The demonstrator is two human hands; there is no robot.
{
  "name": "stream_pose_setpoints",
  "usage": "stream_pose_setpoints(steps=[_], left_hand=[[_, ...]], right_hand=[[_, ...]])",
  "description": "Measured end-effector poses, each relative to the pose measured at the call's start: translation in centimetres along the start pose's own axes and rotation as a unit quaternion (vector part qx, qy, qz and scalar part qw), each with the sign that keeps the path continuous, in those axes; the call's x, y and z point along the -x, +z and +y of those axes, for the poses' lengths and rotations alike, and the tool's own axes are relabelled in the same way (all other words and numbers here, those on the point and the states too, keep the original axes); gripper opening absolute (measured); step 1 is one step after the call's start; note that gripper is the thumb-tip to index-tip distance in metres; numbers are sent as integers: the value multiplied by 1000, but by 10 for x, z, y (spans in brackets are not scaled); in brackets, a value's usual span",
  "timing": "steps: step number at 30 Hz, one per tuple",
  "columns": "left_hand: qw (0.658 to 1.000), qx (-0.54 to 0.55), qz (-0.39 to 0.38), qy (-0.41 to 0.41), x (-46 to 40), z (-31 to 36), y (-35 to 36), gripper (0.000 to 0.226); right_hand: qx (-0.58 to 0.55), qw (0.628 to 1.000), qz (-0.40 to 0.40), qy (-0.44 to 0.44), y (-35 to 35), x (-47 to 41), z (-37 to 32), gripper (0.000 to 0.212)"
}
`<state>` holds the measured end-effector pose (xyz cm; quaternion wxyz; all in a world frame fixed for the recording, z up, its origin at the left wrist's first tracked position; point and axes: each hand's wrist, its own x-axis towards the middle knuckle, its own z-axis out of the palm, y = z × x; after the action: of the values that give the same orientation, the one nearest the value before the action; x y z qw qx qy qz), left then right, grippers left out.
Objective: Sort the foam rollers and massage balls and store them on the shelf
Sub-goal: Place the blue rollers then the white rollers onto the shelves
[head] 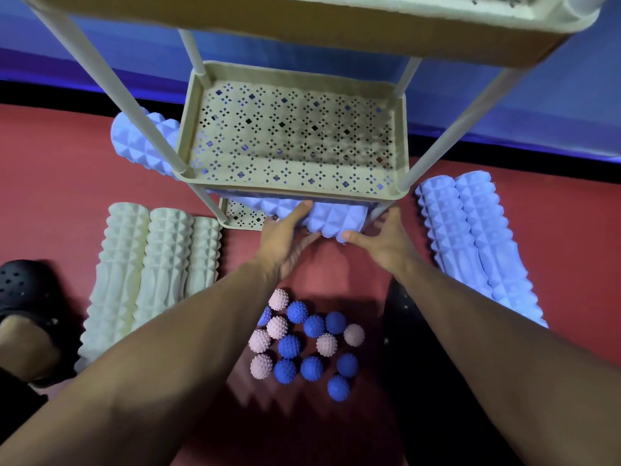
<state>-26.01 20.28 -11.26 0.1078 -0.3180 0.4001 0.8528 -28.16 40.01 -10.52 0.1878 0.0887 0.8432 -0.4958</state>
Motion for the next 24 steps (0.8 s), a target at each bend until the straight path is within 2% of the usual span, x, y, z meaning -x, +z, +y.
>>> stream_pose_setpoints(steps=[3,6,8,11,13,14,15,19,20,22,24], left_hand=[[999,-31,-9,-8,-4,0,0,45],[999,-46,10,-1,-12,-6,0,65],[998,-64,11,7,-18,-8,2,68],[993,-118,9,-7,-15,-10,9,68],[981,-192,-5,-10,-13,-14,3,93],[972,-234,-15,-6,-13,-14,-4,108],[960,-278,-26,4,-13,-15,-12,114],[915,-400,-39,38,-6,-7,-53,106],[898,-433,-22,75,-1,0,-63,94],[841,-495,63,210,6,17,-91,69],[791,-498,162,315,9,42,-117,76]], right_hand=[[57,998,24,-13,-1,-11,4,56],[33,999,35,-22,-4,-24,4,41],[17,999,38,-12,-4,-29,2,27],[14,998,54,2,0,-34,4,20],[-5,997,76,1,4,-33,5,18],[-17,996,86,2,5,-32,6,18],[-21,995,94,5,6,-31,6,18],[-16,994,111,13,10,-33,6,21],[-16,993,117,14,12,-34,6,21],[-16,992,128,11,14,-34,6,21],[-11,991,130,10,14,-34,6,20]])
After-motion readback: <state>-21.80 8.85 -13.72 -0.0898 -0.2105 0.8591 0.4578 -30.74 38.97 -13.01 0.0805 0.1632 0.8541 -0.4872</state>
